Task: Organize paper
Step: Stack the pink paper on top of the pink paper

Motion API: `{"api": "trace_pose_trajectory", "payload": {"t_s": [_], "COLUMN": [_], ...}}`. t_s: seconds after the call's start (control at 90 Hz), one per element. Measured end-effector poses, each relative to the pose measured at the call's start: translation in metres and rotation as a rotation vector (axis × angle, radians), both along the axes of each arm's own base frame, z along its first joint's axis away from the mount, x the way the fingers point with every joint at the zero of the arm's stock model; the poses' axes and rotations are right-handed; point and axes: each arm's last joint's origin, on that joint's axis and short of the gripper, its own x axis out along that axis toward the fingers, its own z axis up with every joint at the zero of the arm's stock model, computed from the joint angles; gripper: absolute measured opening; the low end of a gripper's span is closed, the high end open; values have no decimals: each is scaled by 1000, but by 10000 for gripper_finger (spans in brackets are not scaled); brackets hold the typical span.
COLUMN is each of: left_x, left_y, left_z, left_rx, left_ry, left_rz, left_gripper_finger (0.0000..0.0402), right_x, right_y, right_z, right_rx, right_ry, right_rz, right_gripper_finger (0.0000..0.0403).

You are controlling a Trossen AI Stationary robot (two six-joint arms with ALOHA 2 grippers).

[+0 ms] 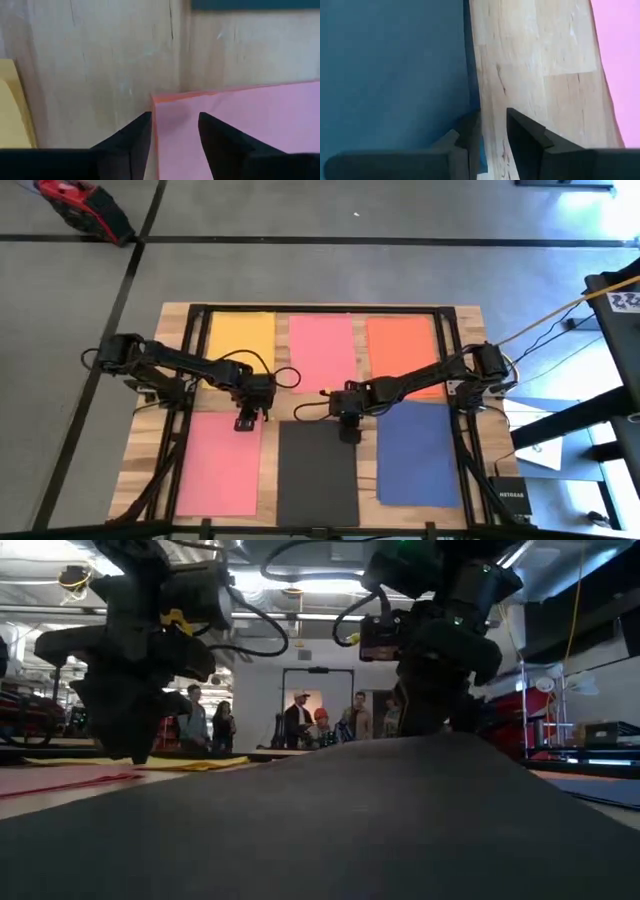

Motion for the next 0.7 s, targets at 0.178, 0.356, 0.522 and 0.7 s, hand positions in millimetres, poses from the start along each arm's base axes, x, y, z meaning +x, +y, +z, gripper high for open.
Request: {"api": "trace_pose_trajectory", "payload": {"t_s": [0.178,0.356,0.522,0.7], "left_x": [0,0,0,0], "left_y": [0,0,0,0], "left_z": [0,0,0,0], "left_rx": [20,10,8,11], "left_ry": [1,4,3,-1], "left_rz": [-18,-4,-6,-20], "left_gripper_finger": [147,147,147,146], "right_x": [0,-1,-1,-1], "right_y": [0,0,0,0], "right_z": [0,0,0,0], "right_rx": [-1,-3,-4,-4], "right_ry": [1,6,10,11], "right_rz": [0,3,4,4], "right_gripper_finger": [79,79,79,79]}}
